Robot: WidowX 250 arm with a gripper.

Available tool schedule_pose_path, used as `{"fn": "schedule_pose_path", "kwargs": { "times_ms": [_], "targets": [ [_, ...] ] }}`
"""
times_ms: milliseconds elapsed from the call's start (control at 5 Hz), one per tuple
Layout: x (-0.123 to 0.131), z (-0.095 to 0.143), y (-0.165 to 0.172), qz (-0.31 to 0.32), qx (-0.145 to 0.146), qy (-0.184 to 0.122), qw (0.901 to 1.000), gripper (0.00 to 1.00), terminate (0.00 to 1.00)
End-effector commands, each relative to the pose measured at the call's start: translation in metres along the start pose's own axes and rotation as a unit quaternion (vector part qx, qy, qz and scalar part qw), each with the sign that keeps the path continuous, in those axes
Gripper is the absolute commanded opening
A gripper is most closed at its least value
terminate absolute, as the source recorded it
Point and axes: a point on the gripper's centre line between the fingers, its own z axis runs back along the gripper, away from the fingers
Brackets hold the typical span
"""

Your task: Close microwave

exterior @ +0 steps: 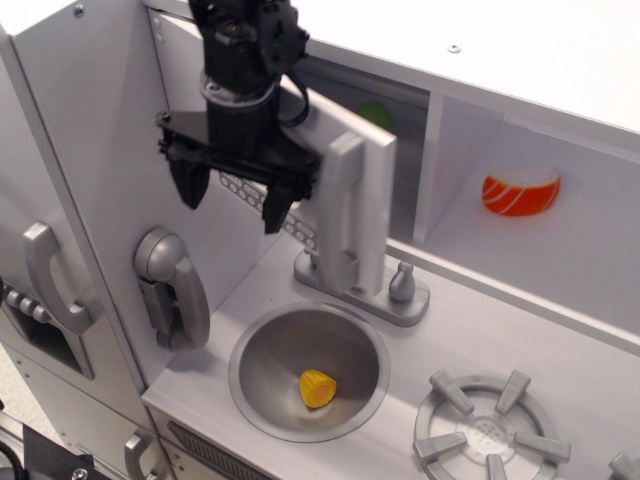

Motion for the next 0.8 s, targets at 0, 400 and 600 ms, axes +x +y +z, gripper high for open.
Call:
{"fn": "schedule_pose_path", "kwargs": {
  "times_ms": [0,400,600],
  "targets": [
    [0.022,0.014,-0.007,0.015,-0.005,-0.032,0.9994,1.0,0.0],
    [0.034,0.01,-0.01,0.029,-0.022,-0.119,0.9923,1.0,0.0],
    [0.028,0.014,-0.007,0.012,-0.048,-0.145,0.9882,1.0,0.0]
  ]
}}
